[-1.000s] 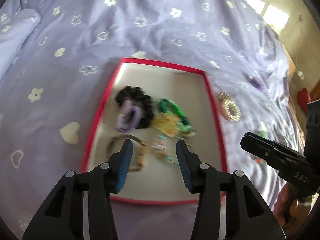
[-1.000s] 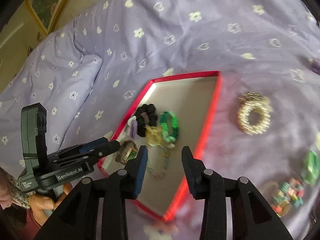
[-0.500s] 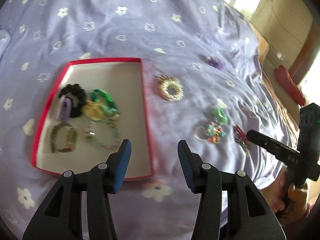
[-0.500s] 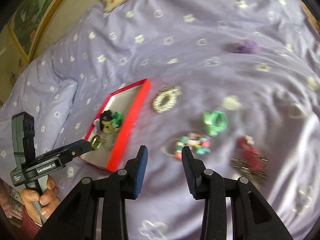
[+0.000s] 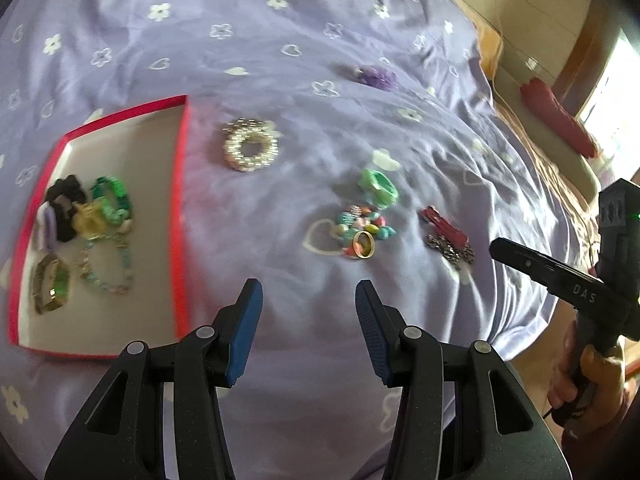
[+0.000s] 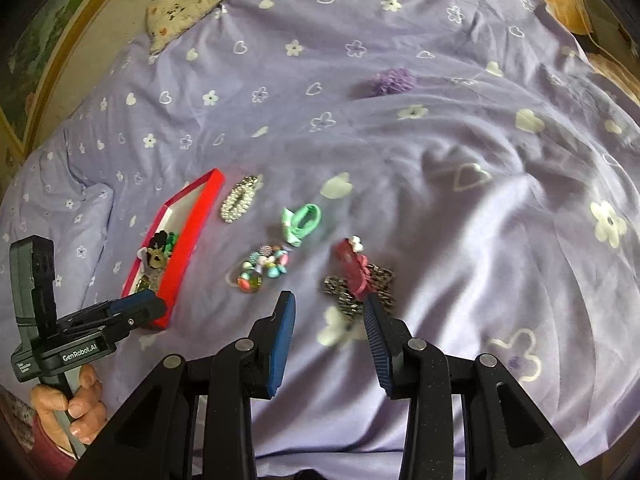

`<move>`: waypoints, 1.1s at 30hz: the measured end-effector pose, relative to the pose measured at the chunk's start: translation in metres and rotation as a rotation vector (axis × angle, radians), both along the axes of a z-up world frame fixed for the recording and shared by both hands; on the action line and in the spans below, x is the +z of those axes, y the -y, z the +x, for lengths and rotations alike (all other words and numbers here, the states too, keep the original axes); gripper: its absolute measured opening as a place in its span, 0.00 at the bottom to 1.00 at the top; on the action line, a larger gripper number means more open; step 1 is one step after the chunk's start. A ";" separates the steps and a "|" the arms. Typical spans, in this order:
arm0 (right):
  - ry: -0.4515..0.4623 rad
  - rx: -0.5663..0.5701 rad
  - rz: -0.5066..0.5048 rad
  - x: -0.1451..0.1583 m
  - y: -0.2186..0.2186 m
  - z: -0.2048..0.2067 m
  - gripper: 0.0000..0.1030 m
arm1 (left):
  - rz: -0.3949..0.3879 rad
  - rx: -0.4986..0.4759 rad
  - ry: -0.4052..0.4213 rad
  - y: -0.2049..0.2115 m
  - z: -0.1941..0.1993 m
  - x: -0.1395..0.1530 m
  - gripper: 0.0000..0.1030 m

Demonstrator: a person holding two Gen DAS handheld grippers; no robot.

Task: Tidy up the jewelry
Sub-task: 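Move both open grippers back to the remaining jewelry, then grasp the gold ring with the left gripper while the right gripper grasps the red hair clip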

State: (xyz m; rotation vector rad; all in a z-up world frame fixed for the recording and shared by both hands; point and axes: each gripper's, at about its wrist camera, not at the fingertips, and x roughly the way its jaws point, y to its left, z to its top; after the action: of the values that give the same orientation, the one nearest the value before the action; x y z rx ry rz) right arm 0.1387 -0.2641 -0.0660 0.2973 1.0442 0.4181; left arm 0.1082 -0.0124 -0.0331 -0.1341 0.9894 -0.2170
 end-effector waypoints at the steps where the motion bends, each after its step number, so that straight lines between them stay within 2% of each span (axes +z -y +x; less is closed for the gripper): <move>1: 0.000 -0.002 0.001 -0.001 0.001 0.000 0.37 | 0.002 -0.008 -0.001 0.005 0.002 -0.001 0.46; 9: 0.007 0.030 -0.010 -0.005 -0.001 0.008 0.37 | 0.016 -0.050 -0.010 0.032 0.018 -0.013 0.46; 23: -0.031 0.158 -0.111 -0.029 -0.024 0.047 0.34 | 0.047 -0.070 -0.040 0.056 0.054 -0.041 0.46; 25: -0.036 0.165 -0.121 -0.033 -0.026 0.050 0.33 | 0.056 -0.072 -0.045 0.057 0.057 -0.044 0.42; 27: -0.031 0.169 -0.135 -0.035 -0.029 0.053 0.26 | 0.071 -0.079 -0.041 0.058 0.058 -0.046 0.21; 28: -0.027 0.166 -0.139 -0.035 -0.029 0.053 0.16 | 0.067 -0.082 -0.041 0.057 0.058 -0.046 0.18; 33: -0.017 0.140 -0.098 -0.032 -0.025 0.052 0.16 | 0.042 -0.080 -0.029 0.046 0.052 -0.040 0.18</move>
State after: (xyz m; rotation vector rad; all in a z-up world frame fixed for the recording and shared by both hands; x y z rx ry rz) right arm 0.1909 -0.2389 -0.0985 0.1408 1.1018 0.4898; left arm 0.1604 -0.0580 -0.0733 -0.0599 1.0285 -0.2679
